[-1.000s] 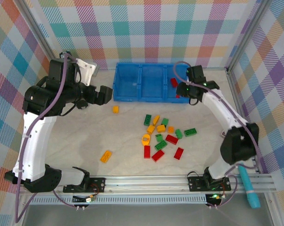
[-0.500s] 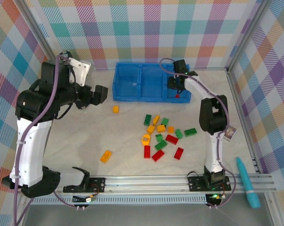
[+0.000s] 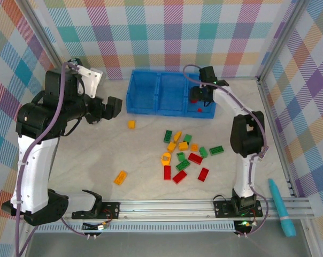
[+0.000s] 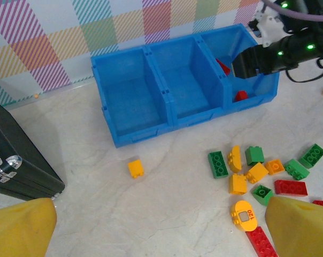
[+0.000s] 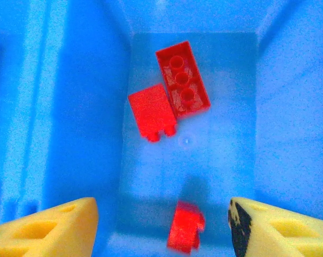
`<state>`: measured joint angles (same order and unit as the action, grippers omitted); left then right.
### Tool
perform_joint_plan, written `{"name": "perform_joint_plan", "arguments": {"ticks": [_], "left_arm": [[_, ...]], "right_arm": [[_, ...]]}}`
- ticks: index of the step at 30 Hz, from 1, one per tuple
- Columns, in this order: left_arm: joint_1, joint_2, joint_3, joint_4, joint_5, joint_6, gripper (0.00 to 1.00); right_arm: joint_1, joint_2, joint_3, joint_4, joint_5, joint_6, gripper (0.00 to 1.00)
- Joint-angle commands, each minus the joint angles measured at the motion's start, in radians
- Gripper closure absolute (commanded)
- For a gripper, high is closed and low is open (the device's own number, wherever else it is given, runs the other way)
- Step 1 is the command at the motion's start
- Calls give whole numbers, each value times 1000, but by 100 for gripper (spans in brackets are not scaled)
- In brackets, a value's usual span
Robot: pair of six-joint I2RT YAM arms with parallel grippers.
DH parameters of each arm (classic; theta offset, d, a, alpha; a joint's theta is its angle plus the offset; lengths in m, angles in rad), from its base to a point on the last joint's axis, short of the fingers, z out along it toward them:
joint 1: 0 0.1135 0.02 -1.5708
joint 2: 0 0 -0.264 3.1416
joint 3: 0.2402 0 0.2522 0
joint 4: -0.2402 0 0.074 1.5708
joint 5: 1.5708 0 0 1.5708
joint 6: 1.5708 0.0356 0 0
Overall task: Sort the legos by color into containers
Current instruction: Place the lego in the container, then pick up the lego from the middle-right of the table.
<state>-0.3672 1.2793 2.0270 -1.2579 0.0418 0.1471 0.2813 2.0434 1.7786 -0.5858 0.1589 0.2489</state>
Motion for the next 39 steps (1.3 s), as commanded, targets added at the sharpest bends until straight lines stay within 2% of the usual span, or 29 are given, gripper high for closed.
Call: {"name": "perform_joint_plan", "arguments": {"ticks": [1, 6, 13, 16, 20, 26, 39], "left_arm": [[-10, -25, 25, -9, 29, -3, 0], [-10, -46, 7, -2, 51, -8, 0], [-10, -73, -24, 8, 73, -12, 0], [-10, -83, -39, 16, 82, -14, 0], [-10, -92, -58, 22, 89, -16, 0], [-10, -121, -72, 20, 79, -15, 0], [-10, -133, -72, 12, 46, -8, 0]], "right_arm": [[5, -182, -91, -16, -16, 5, 34], [5, -418, -324, -63, 12, 79, 31], [4, -754, -758, -71, 7, 366, 30], [3, -829, -906, -27, -73, 492, 28], [4, -891, -1035, 13, -113, 625, 25], [2, -897, -1086, 7, -67, 707, 19], [-52, -737, -1091, 116, -83, 809, 17]]}}
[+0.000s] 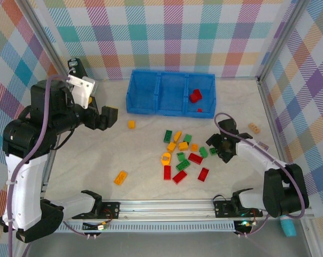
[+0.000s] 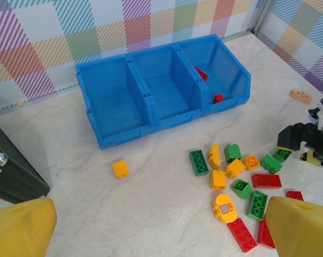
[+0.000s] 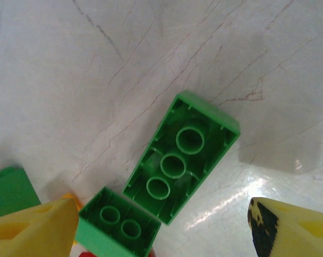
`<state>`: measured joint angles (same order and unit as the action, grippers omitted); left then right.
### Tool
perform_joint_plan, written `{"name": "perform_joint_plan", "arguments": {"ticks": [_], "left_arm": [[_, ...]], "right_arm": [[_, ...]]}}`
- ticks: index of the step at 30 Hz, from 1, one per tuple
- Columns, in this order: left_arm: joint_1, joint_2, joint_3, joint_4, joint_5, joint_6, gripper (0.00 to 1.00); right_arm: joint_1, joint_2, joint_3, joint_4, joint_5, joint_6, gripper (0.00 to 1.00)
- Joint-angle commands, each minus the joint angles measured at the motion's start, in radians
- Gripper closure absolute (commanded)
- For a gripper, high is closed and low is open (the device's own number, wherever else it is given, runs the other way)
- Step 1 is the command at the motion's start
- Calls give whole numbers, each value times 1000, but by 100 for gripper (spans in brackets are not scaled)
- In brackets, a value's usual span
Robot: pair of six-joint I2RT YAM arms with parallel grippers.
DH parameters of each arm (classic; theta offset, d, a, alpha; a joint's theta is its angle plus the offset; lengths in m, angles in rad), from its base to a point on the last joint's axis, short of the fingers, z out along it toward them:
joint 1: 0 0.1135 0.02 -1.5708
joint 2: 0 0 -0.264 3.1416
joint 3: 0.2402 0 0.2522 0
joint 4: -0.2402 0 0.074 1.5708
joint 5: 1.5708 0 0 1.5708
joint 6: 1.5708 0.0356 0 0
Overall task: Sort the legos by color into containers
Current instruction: Pick up the lego from the middle-right of the table.
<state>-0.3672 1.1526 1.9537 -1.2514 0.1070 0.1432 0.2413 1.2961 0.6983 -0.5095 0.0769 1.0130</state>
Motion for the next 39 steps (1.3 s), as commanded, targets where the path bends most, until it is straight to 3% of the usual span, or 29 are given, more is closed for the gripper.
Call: {"name": "perform_joint_plan", "arguments": {"ticks": [1, 11, 24, 33, 39], "left_arm": [[-10, -6, 1, 6, -24, -4, 0], [-10, 13, -1, 9, -33, 1, 0], [-10, 30, -6, 10, -52, 7, 0], [-10, 33, -25, 29, -74, 21, 0], [-10, 54, -33, 36, -88, 32, 0]], "right_arm": [[-18, 19, -8, 49, 4, 44, 18], [-43, 181, 49, 77, -11, 5, 25], [-42, 333, 140, 105, -24, -112, 66], [-22, 274, 579, -112, 83, -465, 73], [25, 363, 886, -29, 22, -679, 72]]}}
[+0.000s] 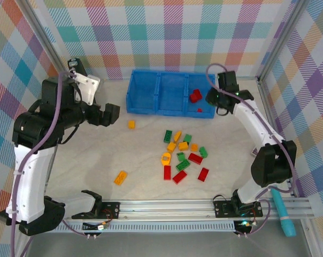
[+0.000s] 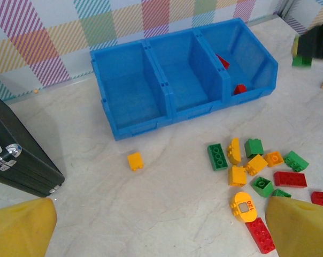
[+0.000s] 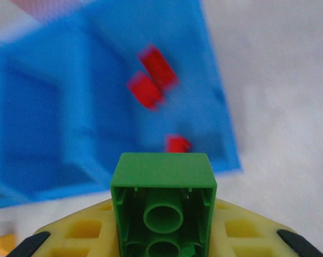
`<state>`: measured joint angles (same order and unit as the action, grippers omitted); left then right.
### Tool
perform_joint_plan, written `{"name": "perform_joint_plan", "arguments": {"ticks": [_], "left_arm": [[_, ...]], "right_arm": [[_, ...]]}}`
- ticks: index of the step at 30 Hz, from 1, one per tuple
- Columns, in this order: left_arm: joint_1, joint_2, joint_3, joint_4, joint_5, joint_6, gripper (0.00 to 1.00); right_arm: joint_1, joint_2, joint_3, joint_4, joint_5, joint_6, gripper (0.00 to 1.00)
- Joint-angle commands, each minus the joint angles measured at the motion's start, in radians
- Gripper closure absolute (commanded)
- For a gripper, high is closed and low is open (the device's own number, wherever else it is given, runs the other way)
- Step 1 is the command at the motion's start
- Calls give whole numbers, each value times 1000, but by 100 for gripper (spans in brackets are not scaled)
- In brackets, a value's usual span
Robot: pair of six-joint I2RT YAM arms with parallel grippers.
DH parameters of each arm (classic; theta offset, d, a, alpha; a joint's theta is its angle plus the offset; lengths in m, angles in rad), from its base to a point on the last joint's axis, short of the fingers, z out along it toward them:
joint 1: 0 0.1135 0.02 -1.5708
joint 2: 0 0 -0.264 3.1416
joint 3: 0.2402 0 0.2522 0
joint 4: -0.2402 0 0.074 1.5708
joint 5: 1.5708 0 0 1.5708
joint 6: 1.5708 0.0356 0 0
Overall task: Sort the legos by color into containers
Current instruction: Place the lego in the container.
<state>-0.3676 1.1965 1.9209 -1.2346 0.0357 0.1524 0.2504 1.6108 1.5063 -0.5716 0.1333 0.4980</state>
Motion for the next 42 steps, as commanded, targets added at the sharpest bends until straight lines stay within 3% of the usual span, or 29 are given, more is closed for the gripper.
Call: {"name": "perform_joint_plan", "arguments": {"ticks": [1, 7, 12, 18, 23, 42], "left_arm": [[-10, 16, 5, 17, -19, 23, 0], [-10, 25, 12, 19, -36, 32, 0], [-10, 32, 7, 18, -44, 48, 0], [-11, 31, -6, 32, -44, 61, 0], [-12, 33, -4, 35, -44, 62, 0], [-28, 19, -2, 38, -45, 61, 0]], "right_arm": [[18, 77, 122, 60, -49, -186, 72], [49, 243, 298, 231, -138, -321, 72], [128, 436, 480, 210, -141, -475, 72], [255, 687, 732, 115, 39, -703, 72], [301, 902, 1019, -60, 213, -718, 73], [296, 952, 901, -70, 263, -613, 68]]}}
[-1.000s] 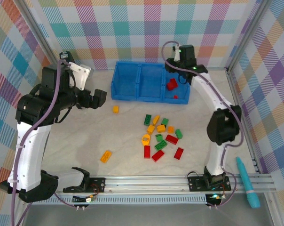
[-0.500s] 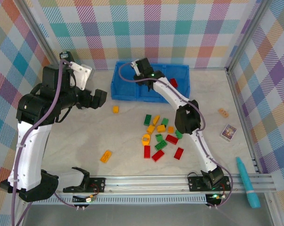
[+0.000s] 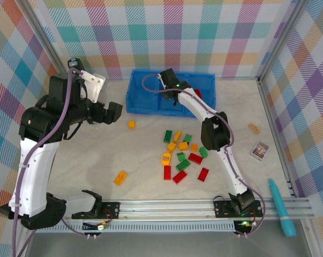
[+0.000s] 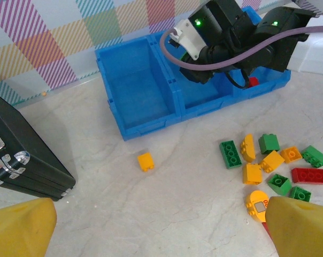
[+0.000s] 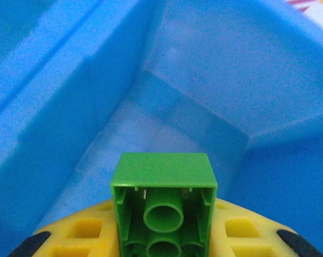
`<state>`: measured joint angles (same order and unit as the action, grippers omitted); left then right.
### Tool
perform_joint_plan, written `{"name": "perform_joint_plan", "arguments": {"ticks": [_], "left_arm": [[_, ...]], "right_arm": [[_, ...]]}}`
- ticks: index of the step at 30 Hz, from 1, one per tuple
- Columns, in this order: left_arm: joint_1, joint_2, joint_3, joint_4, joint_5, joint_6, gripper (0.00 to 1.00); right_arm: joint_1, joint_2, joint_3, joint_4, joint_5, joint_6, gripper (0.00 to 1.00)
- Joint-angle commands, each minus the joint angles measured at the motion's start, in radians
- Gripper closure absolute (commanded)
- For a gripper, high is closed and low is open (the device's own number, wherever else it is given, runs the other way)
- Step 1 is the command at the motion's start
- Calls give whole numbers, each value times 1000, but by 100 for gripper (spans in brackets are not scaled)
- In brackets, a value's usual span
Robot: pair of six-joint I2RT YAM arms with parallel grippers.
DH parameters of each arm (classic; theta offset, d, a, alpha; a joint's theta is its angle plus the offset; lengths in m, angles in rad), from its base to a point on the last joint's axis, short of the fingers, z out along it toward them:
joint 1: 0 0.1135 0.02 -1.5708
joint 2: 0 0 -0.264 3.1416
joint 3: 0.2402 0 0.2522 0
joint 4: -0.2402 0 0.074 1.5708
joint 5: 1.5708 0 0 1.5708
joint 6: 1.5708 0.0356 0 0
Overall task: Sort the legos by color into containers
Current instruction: Place the lego in the container.
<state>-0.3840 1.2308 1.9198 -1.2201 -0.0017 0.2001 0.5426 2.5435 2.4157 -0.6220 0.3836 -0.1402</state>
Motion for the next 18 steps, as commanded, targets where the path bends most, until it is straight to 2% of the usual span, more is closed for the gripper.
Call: {"name": "perform_joint_plan", "arguments": {"ticks": [1, 5, 12, 18], "left_arm": [[-12, -16, -2, 24, -6, 13, 0], [-13, -17, 1, 22, -1, 9, 0], [-13, -33, 9, 18, 6, 5, 0], [-13, -46, 21, 16, 46, -8, 0]], "right_arm": [[3, 22, -8, -24, 12, 28, 67], [0, 18, -19, -27, 1, 34, 60], [1, -65, -25, -50, -38, 34, 42], [5, -235, -92, -121, -138, 126, 43]]}}
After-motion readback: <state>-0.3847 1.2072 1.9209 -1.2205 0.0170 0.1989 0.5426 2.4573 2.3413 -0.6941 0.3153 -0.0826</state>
